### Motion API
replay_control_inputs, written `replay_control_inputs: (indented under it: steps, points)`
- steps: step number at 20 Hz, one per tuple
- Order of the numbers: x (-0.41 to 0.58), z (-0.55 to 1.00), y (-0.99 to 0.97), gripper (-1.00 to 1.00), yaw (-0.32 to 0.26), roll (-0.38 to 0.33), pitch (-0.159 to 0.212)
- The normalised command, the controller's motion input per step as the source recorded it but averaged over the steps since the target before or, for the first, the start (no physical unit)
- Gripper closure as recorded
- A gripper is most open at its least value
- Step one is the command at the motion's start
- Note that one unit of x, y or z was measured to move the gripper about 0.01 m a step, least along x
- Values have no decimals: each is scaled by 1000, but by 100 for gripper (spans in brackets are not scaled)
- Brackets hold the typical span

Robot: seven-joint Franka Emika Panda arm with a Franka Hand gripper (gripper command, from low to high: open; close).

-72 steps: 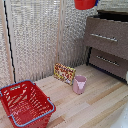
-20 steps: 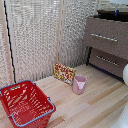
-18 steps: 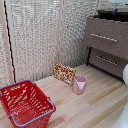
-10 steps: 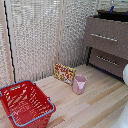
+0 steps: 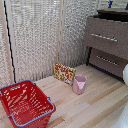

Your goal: Transport the gripper mindfully toward the orange-red bowl and clasp it to elevate with ease. Ensure your robot's arm aligns efficiently with the top drawer's opening. Carefully slide the orange-red bowl into the designated spot with precision. After confirmation, withdraw the gripper gently. Close the drawer smoothly by transitioning the gripper to its handle.

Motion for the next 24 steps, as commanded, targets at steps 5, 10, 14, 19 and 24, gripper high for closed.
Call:
replay_control_inputs:
  steps: [5, 10, 14, 19, 24]
  points:
    - [79, 12, 157, -100, 126, -348, 40]
    - [25, 0, 53, -100, 171, -332, 100]
    - [-75, 0, 35, -100, 174, -317, 174]
    - [-138, -26, 138, -100, 155, -291, 234]
    - [-105, -183, 257, -100, 135, -264, 257]
